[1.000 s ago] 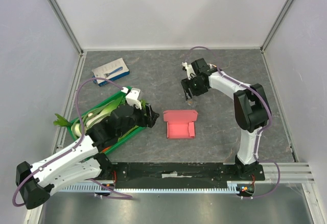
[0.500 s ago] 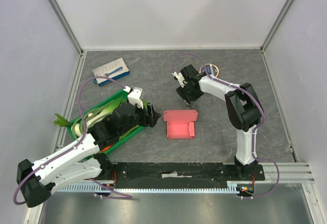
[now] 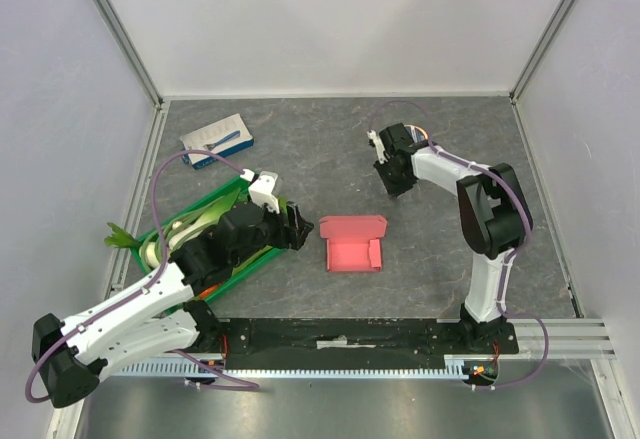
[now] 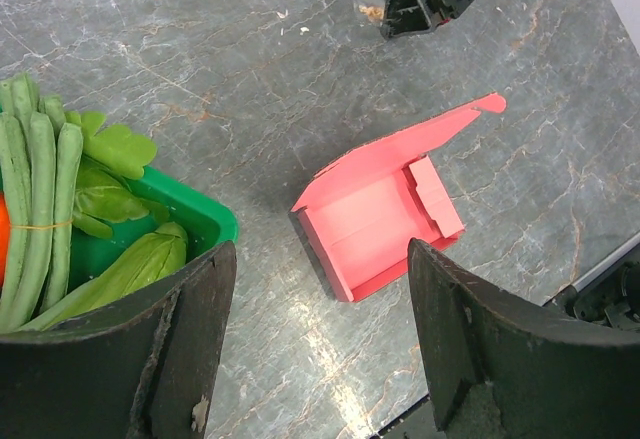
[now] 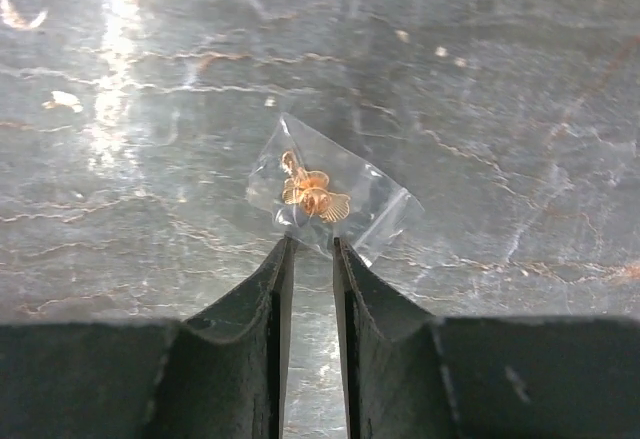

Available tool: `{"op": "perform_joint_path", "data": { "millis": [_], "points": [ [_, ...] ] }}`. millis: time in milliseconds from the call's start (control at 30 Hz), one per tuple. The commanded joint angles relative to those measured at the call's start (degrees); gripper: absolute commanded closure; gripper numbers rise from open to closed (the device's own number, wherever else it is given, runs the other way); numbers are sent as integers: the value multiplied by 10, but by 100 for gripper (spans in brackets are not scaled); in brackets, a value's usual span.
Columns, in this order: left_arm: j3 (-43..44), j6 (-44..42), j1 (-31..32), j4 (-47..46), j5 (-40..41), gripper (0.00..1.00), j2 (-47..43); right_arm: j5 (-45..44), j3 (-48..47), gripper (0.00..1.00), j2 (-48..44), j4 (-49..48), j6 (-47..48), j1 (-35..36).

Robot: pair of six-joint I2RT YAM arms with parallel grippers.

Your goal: Fold the paper box

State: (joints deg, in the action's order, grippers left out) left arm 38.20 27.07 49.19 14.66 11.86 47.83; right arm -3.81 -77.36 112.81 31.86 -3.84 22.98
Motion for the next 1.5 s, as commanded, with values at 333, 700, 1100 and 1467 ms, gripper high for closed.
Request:
{"op": "perform_joint_path", "data": {
  "millis": [333, 700, 1100, 1467],
  "points": [
    [26, -10, -5, -2, -6, 25, -3, 46, 39, 47, -80, -91, -25, -29],
    [25, -17, -5, -1, -6, 25, -3, 82, 9, 33, -4, -77, 53, -56],
    [21, -18, -5, 2, -3, 25, -13, 48, 25, 54, -3, -90, 39, -56],
    [21, -15, -5, -3, -8, 25, -12, 45, 41, 72, -72, -109, -15, -56]
  ]
}}
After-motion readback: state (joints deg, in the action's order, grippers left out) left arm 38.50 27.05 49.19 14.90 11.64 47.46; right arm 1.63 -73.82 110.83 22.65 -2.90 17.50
